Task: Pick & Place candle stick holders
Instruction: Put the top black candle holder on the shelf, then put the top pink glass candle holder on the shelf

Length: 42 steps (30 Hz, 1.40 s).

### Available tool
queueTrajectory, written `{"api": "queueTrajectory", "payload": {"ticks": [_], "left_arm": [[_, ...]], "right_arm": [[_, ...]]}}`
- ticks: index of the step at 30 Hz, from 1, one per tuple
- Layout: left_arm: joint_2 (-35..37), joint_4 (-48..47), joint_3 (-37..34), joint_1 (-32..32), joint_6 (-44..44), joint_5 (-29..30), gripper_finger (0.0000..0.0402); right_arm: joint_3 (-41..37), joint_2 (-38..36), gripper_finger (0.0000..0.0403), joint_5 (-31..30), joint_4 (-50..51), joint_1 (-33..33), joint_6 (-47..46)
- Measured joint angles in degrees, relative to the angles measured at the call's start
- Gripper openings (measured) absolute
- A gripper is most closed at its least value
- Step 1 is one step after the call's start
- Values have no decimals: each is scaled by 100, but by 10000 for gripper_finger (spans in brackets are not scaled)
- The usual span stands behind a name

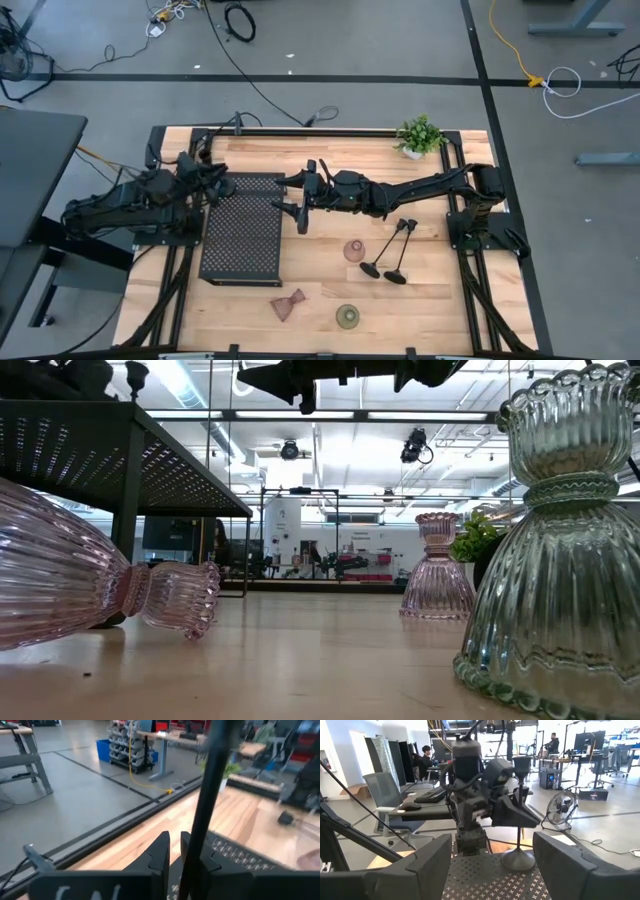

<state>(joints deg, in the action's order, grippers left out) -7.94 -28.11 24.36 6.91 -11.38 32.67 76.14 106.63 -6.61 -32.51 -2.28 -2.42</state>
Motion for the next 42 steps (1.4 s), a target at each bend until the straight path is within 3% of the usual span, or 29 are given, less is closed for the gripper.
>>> {"api": "queueTrajectory", "payload": {"ticks": [6,15,20,27,32,42], "left_arm": [[6,23,8,0,24,4,82],[6,27,8,0,65,42,224],[6,26,27,0,64,-50,274],[6,-219,355,0,62,-466,286],[6,-889,825,0,-3,-645,286],[6,-1782,1779,0,-125,-2247,286]], "right_arm": [[0,0,274,0,-4,0,0],[0,0,274,0,-2,0,-2],[0,0,274,0,0,0,-2],[0,0,274,0,7,0,-4],[0,0,274,0,9,0,-4],[0,0,274,0,4,0,-33]]}}
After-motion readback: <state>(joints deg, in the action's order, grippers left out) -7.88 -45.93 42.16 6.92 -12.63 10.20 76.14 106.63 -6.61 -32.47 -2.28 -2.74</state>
